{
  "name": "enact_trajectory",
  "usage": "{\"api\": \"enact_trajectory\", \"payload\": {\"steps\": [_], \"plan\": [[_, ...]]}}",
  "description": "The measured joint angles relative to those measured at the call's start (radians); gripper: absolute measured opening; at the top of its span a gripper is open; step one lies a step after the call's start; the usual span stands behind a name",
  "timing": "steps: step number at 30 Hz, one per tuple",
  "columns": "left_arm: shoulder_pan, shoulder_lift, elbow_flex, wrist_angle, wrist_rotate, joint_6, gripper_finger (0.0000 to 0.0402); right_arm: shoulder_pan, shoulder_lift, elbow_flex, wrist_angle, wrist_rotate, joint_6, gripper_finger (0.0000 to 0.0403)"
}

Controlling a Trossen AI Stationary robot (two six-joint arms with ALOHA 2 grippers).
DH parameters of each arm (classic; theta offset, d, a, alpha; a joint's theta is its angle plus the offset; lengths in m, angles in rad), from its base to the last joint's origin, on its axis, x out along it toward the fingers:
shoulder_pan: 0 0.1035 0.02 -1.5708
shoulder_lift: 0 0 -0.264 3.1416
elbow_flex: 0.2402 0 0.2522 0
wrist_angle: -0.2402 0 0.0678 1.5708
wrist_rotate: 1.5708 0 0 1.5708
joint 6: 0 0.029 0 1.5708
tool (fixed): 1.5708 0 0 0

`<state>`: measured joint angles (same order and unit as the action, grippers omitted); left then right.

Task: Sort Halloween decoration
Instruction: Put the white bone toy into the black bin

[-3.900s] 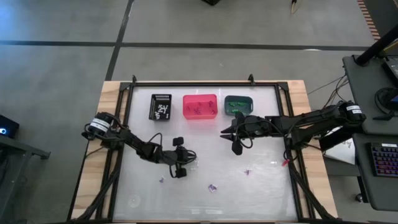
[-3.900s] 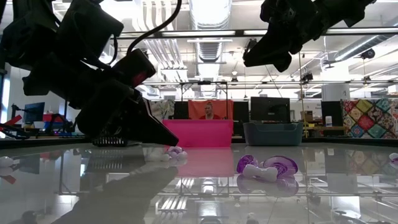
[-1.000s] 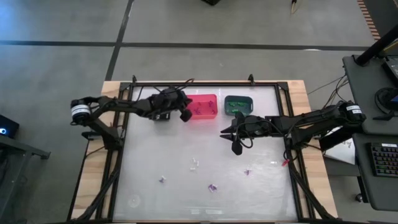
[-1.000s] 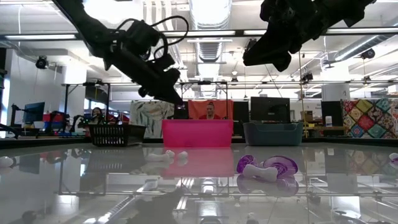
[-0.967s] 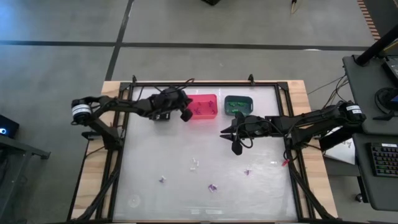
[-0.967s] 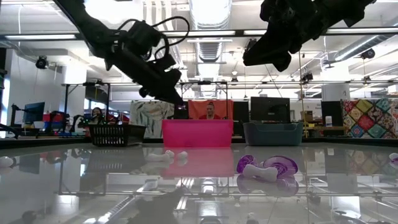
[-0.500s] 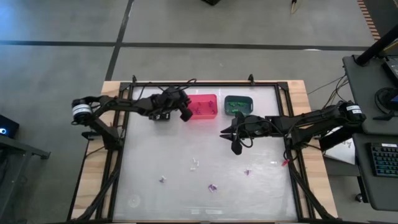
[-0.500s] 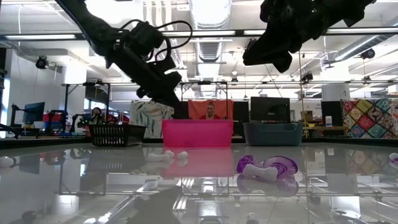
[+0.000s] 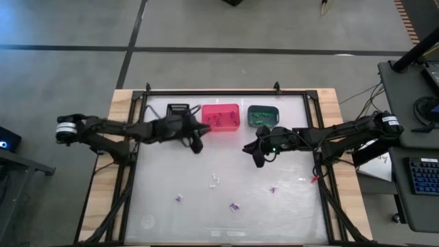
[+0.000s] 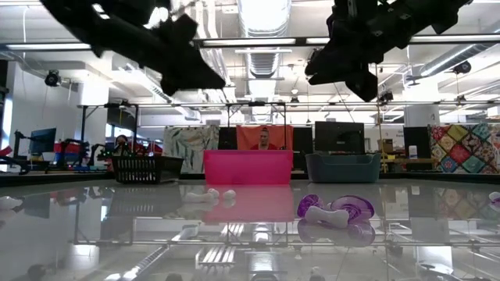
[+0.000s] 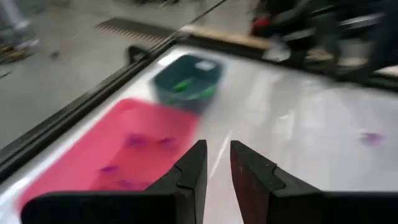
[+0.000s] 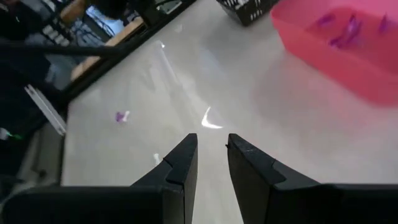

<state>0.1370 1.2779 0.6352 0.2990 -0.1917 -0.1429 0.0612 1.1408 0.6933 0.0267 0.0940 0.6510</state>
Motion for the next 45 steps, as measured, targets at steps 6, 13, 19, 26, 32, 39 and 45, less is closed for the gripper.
{"api": "enact_trajectory", "payload": {"steps": [6, 13, 19, 26, 32, 39, 45], "plan": [[-0.155, -0.058, -0.053, 0.085, -0.028, -0.039, 0.0055, 0.0, 0.0, 0.0, -0.002, -0.086, 0.116, 0.0079], [-0.272, -0.063, -0.064, 0.148, -0.034, -0.026, 0.0055, 0.01, 0.014, 0.0, -0.062, -0.123, 0.24, 0.0079], [-0.297, -0.07, -0.062, 0.183, -0.034, 0.006, 0.0055, 0.025, 0.064, 0.0, -0.105, -0.208, 0.339, 0.0079], [-0.296, -0.07, -0.063, 0.178, -0.035, 0.007, 0.0055, 0.068, 0.082, 0.0, -0.188, -0.248, 0.442, 0.0079], [-0.296, -0.07, -0.068, 0.174, -0.035, 0.03, 0.0055, 0.15, 0.082, 0.0, -0.193, -0.257, 0.563, 0.0079], [-0.296, -0.07, -0.068, 0.169, -0.035, 0.072, 0.0055, 0.285, 0.086, 0.0, -0.281, -0.258, 0.782, 0.0079], [-0.296, -0.07, -0.067, 0.169, -0.037, 0.103, 0.0055, 0.371, 0.086, 0.0, -0.498, -0.267, 0.985, 0.0079]]}}
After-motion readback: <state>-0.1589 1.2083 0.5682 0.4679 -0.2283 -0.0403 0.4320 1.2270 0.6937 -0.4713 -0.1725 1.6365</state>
